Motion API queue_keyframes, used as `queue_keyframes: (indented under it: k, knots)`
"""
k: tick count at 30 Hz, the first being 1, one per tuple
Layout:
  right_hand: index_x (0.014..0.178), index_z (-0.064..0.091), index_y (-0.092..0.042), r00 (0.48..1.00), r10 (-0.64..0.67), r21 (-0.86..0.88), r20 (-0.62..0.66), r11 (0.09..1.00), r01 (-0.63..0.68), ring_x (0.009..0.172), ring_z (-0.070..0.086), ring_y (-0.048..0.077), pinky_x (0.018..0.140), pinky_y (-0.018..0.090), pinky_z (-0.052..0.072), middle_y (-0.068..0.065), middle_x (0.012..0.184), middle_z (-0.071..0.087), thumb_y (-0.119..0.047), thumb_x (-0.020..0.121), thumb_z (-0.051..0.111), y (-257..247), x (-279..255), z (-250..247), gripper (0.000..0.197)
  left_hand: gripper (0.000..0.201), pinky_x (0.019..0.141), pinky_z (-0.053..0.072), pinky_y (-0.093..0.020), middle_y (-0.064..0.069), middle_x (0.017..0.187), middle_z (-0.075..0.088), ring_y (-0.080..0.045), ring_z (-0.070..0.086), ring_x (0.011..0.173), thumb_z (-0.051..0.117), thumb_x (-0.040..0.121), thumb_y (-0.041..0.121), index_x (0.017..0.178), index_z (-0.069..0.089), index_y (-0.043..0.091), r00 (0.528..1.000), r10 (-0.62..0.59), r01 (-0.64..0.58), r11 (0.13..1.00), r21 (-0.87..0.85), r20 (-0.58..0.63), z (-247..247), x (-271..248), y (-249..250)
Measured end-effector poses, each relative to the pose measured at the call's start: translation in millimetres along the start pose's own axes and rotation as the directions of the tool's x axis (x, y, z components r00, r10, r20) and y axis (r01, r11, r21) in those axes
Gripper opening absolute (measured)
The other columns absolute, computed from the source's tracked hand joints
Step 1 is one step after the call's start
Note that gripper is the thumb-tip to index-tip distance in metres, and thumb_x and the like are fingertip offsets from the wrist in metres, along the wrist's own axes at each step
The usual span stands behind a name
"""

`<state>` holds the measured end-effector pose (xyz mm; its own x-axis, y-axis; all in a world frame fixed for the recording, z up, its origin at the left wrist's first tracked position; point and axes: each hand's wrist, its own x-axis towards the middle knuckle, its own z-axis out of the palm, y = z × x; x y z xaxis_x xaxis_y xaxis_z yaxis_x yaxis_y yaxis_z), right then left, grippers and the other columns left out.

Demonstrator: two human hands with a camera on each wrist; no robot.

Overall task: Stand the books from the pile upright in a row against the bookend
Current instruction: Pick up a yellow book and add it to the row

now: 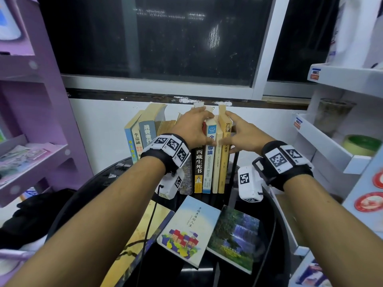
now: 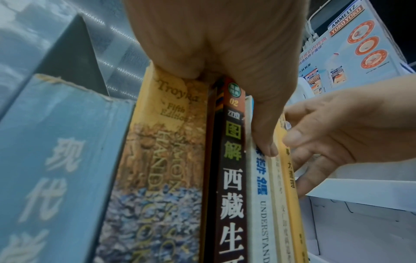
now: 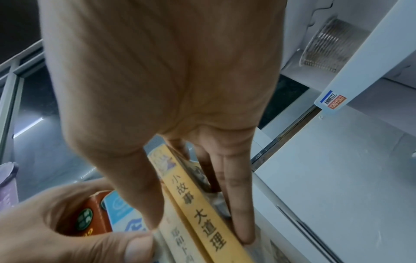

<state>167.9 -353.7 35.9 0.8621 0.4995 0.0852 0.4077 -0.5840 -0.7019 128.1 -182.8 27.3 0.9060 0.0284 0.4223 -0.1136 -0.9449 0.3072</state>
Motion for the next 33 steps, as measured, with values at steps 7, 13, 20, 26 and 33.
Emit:
queue_keyframes:
  k: [7, 13, 20, 26, 33]
  knots:
    - [0.153, 0.007, -0.032, 0.997, -0.050, -0.069, -0.056, 0.997, 0.047, 0.098, 0.068, 0.022, 0.077, 0.038, 0.060, 0.005, 0.126, 0.061, -0.004, 0.073, 0.081, 8.9, -1.7, 11.0, 0.112, 0.088, 0.114, 0.030, -0.044, -0.002, 0.155, 0.030, -0.021, 0.031, 0.140, 0.085, 0.062, 0.040, 0.139, 0.045, 0.025, 1.000, 0.019, -0.019, 1.000, 0.009, 0.019, -0.6, -0.5, -1.5]
    - [0.148, 0.014, -0.036, 0.994, -0.080, -0.051, -0.075, 0.996, 0.076, 0.096, 0.068, 0.023, 0.068, 0.034, 0.061, 0.008, 0.128, 0.059, -0.001, 0.074, 0.079, 12.9, 3.8, 15.2, 0.105, 0.087, 0.113, 0.031, -0.046, -0.002, 0.155, 0.031, -0.021, 0.031, 0.140, 0.086, 0.062, 0.039, 0.138, 0.045, 0.026, 1.000, 0.015, -0.015, 1.000, 0.007, 0.025, 1.1, 1.2, -3.8]
    - [0.146, 0.016, -0.040, 0.991, -0.096, -0.072, -0.095, 0.993, 0.090, 0.105, 0.065, 0.027, 0.069, 0.040, 0.062, 0.009, 0.128, 0.057, -0.005, 0.073, 0.081, 19.0, 7.6, 17.8, 0.104, 0.086, 0.113, 0.031, -0.047, -0.002, 0.155, 0.031, -0.021, 0.031, 0.140, 0.086, 0.062, 0.039, 0.137, 0.046, 0.026, 1.000, 0.005, -0.005, 1.000, 0.003, 0.017, 2.3, 2.1, -4.3]
    - [0.147, 0.015, -0.042, 0.990, -0.085, -0.078, -0.110, 0.994, 0.076, 0.115, 0.061, 0.030, 0.078, 0.048, 0.060, 0.009, 0.133, 0.056, -0.008, 0.075, 0.081, 17.6, 4.9, 19.8, 0.103, 0.085, 0.113, 0.031, -0.046, -0.002, 0.155, 0.031, -0.022, 0.031, 0.140, 0.086, 0.063, 0.035, 0.137, 0.046, 0.025, 1.000, -0.005, 0.006, 1.000, -0.011, 0.020, 0.0, 1.0, -3.5]
    - [0.151, 0.006, -0.041, 0.990, -0.089, -0.060, -0.110, 0.995, 0.083, 0.117, 0.061, 0.027, 0.081, 0.044, 0.059, 0.009, 0.140, 0.052, -0.008, 0.081, 0.075, 15.5, -3.9, 23.2, 0.104, 0.083, 0.113, 0.032, -0.043, -0.003, 0.157, 0.026, -0.022, 0.027, 0.143, 0.084, 0.067, 0.031, 0.139, 0.044, 0.024, 1.000, 0.010, -0.010, 1.000, 0.005, 0.026, -1.5, -0.4, -2.2]
